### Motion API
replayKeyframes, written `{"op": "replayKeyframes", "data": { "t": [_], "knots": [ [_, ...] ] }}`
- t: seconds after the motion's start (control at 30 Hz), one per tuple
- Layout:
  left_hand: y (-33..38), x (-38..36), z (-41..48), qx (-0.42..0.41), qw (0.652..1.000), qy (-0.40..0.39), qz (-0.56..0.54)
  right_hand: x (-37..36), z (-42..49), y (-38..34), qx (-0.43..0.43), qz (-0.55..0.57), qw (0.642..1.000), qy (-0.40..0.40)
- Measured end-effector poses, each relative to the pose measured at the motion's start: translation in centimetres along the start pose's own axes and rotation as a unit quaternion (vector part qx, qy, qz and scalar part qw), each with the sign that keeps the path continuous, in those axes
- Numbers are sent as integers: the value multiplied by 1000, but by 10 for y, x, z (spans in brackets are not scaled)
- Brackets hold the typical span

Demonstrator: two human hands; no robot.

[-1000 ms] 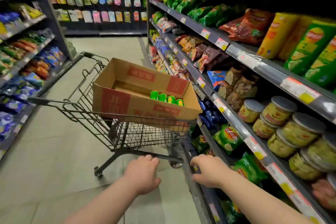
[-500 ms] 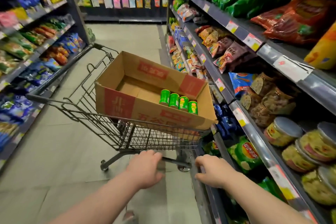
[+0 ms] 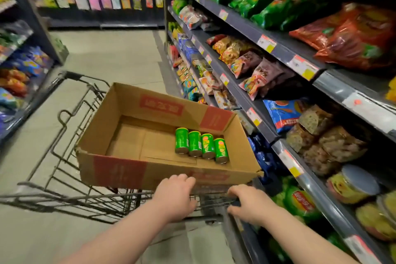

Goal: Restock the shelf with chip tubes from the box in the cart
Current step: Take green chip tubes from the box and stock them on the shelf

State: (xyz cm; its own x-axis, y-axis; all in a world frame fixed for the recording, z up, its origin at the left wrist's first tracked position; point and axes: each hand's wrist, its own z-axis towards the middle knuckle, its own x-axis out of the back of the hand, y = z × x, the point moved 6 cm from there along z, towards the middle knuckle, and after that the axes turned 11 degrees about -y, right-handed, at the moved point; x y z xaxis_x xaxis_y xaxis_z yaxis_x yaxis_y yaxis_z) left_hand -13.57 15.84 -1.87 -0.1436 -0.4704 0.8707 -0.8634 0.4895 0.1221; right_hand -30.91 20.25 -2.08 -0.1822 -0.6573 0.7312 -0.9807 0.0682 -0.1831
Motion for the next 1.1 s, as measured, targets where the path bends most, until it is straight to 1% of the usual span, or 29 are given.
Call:
{"op": "replayKeyframes", "data": {
  "t": [0.23, 0.43, 0.6, 0.7, 0.8, 0.93, 1.1],
  "knots": [
    [-58, 32, 42, -22, 999, 27, 3, 24, 48, -27, -24, 34, 999, -3],
    [-75, 31, 74, -43, 999, -5, -28, 34, 75, -27, -41, 56, 997, -18],
    [-87, 34, 108, -31, 998, -31, -39, 54, 110, -18, -35, 93, 995, -23],
    [-102, 41, 127, -11, 998, -36, -45, 68, 144, -12, -25, 104, 994, -31],
    [-123, 45, 146, 29, 997, -50, -54, 84, 182, -9, -5, 107, 993, -47],
    [-143, 47, 180, 77, 992, -83, -52, 97, 231, 1, 6, 107, 992, -70],
    [-151, 40, 221, 104, 984, -132, -54, 100, 284, 13, 14, 97, 989, -110]
  ]
}}
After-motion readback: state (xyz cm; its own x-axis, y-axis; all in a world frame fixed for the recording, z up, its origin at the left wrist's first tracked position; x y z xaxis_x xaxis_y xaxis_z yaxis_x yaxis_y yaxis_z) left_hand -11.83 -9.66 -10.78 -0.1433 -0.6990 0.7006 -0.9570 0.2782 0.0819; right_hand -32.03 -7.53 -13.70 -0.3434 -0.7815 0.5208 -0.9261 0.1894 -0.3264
